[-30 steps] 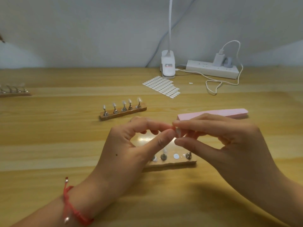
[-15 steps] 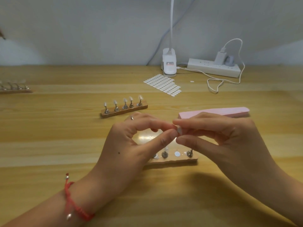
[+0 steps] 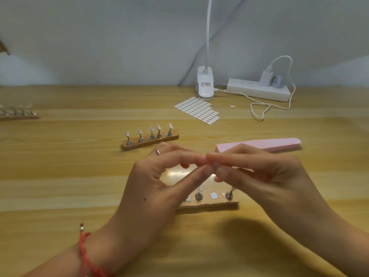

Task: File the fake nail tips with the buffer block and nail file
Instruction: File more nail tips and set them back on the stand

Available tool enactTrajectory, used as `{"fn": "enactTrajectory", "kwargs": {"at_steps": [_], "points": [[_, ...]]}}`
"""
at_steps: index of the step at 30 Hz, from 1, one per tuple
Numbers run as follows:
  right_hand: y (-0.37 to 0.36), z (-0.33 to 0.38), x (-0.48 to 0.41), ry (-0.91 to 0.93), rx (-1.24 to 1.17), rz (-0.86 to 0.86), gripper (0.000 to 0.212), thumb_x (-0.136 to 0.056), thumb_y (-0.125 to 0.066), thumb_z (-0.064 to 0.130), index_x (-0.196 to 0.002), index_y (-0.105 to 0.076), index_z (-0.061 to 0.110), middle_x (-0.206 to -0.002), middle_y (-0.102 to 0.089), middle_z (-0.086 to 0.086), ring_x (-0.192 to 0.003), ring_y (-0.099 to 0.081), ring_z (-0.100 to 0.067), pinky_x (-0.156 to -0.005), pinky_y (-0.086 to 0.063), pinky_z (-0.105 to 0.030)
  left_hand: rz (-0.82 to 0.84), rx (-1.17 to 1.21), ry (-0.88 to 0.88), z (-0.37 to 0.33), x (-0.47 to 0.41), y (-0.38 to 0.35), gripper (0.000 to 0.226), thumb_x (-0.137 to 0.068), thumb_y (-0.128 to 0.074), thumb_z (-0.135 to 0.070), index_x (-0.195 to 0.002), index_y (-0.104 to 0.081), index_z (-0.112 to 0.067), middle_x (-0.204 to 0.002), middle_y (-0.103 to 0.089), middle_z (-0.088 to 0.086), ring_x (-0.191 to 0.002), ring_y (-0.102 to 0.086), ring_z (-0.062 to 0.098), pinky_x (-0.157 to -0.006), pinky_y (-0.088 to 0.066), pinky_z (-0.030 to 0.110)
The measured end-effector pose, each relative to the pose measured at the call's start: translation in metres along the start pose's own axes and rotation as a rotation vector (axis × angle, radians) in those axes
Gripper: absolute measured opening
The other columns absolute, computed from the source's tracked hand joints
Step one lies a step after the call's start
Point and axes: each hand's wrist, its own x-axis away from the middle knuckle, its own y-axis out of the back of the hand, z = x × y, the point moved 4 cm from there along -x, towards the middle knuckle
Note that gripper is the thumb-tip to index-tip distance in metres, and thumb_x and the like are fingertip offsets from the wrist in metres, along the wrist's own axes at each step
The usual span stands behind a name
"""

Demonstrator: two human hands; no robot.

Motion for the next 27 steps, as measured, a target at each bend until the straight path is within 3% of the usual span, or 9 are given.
{"fn": "enactTrajectory", "kwargs": {"at_steps": [5, 9, 12, 17, 22, 27], "points": [[0.000, -0.002, -0.001, -0.152, -0.142, 0.008, 0.029, -0.056, -0.077, 0.031, -0.085, -0.080, 0.034, -0.080, -0.076, -0.002, -0.066, -0.068, -0.009, -0.065, -0.055, -0.017, 0.003, -0.012, -0.007, -0.002, 0.001, 0.000, 0.012, -0.078, -0.068, -0.037, -0.087, -0.073, -0.031, -0.087, -0.068, -0.016, -0.089, -0.063, 0.018, -0.078, -0.046, 0.017], [0.000, 0.000, 0.000, -0.112, -0.098, -0.004, 0.031, -0.059, -0.077, 0.031, -0.090, -0.081, 0.026, -0.083, -0.071, -0.009, -0.070, -0.066, -0.013, -0.066, -0.056, -0.023, -0.013, -0.030, -0.027, -0.004, 0.001, 0.000, 0.011, -0.078, -0.068, -0.037, -0.086, -0.072, -0.030, -0.088, -0.068, -0.015, -0.087, -0.063, 0.017, -0.078, -0.046, 0.017], [0.000, 0.002, 0.002, -0.037, -0.028, -0.053, 0.028, -0.063, -0.077, 0.032, -0.091, -0.081, 0.028, -0.084, -0.071, -0.003, -0.069, -0.065, -0.012, -0.061, -0.056, -0.026, -0.030, -0.046, -0.054, -0.006, 0.002, 0.000, 0.011, -0.079, -0.068, -0.034, -0.088, -0.071, -0.030, -0.088, -0.067, -0.014, -0.087, -0.063, 0.017, -0.077, -0.046, 0.017], [-0.003, 0.006, 0.005, 0.037, 0.010, -0.078, 0.024, -0.074, -0.073, 0.027, -0.097, -0.079, 0.028, -0.087, -0.073, 0.002, -0.066, -0.064, -0.008, -0.061, -0.053, -0.018, -0.082, -0.093, -0.119, -0.013, 0.002, 0.002, 0.009, -0.080, -0.069, -0.031, -0.088, -0.069, -0.033, -0.086, -0.065, -0.016, -0.084, -0.060, 0.010, -0.074, -0.043, 0.013], [-0.006, 0.006, 0.006, 0.023, 0.025, -0.064, 0.024, -0.080, -0.070, 0.027, -0.102, -0.077, 0.033, -0.090, -0.066, 0.003, -0.080, -0.063, -0.007, -0.063, -0.049, -0.017, -0.113, -0.118, -0.104, -0.013, 0.003, 0.004, 0.007, -0.080, -0.068, -0.035, -0.087, -0.068, -0.036, -0.088, -0.063, -0.020, -0.086, -0.058, 0.005, -0.056, -0.047, 0.013], [-0.003, 0.005, 0.003, -0.058, -0.029, -0.070, 0.029, -0.066, -0.073, 0.032, -0.094, -0.080, 0.029, -0.084, -0.072, -0.002, -0.068, -0.060, -0.010, -0.058, -0.049, -0.029, -0.102, -0.161, -0.156, -0.013, 0.002, 0.002, 0.007, -0.080, -0.068, -0.031, -0.087, -0.068, -0.031, -0.087, -0.063, -0.018, -0.085, -0.058, 0.008, -0.075, -0.042, 0.014]]}}
